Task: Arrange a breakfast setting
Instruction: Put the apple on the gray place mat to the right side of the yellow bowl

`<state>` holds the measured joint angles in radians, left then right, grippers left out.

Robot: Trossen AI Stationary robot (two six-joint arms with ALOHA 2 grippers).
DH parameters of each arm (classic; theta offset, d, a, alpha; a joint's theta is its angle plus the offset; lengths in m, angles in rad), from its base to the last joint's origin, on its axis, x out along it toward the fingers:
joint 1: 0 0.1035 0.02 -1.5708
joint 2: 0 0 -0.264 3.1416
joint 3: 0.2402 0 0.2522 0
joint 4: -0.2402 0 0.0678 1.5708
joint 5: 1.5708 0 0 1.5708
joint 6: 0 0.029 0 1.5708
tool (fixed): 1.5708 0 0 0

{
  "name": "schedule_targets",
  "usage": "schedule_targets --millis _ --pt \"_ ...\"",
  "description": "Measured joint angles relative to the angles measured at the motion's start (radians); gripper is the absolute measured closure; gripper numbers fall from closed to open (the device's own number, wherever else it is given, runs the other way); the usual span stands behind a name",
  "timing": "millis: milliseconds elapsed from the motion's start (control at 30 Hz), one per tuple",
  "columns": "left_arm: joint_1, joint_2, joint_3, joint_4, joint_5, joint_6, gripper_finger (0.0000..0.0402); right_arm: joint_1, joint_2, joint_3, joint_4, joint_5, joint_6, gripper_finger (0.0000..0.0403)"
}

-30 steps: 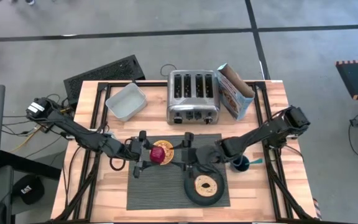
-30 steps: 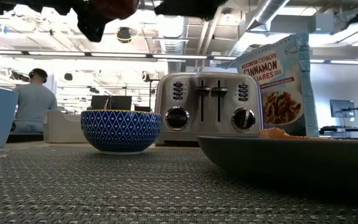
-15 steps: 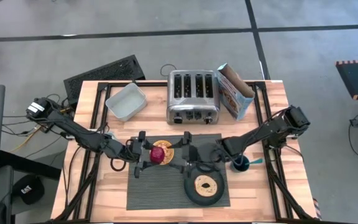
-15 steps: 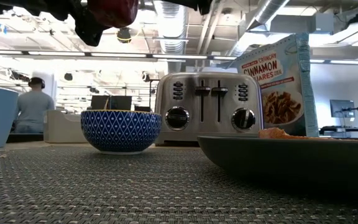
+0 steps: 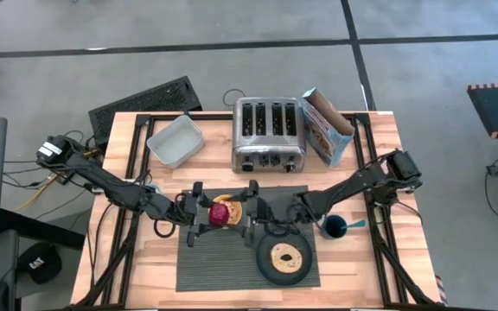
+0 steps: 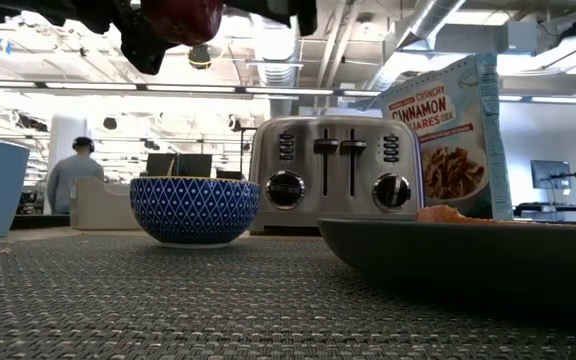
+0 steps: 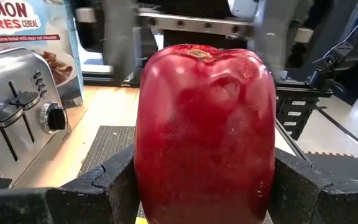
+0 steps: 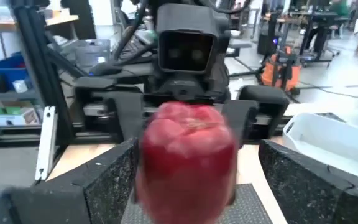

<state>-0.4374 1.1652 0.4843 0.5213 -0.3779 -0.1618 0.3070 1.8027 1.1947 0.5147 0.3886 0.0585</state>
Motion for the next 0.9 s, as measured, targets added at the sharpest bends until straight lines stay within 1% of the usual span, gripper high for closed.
schedule_targets --millis 67,167,333,433,633,767,900 --pt "0.001 0.0 0.0 0.001 0.002 0.005 0.0154 -0.017 0.014 0.013 -0.002 -0.018 0.027 0.0046" --pt "0.0 0.0 0.0 -0.01 0.009 0.01 0.0154 -0.033 0.037 0.033 -0.004 -0.073 0.062 0.0046" --pt "0.001 0.0 0.0 -0.017 0.0 0.012 0.0154 -0.045 0.066 0.057 -0.006 -0.095 0.073 0.0049" --pt "0.001 0.0 0.0 -0.008 0.002 0.012 0.0155 -0.05 0.067 0.062 -0.008 -0.1 0.075 0.0065" --pt "0.001 0.0 0.0 -0.01 -0.002 0.014 0.0154 -0.053 0.067 0.062 -0.013 -0.107 0.068 0.013" --pt "0.001 0.0 0.0 -0.011 -0.002 0.02 0.015 -0.053 0.067 0.062 -0.029 -0.106 0.067 0.0133" --pt "0.001 0.0 0.0 -0.014 -0.002 0.012 0.0134 -0.053 0.067 0.062 -0.032 -0.105 0.064 0.0133"
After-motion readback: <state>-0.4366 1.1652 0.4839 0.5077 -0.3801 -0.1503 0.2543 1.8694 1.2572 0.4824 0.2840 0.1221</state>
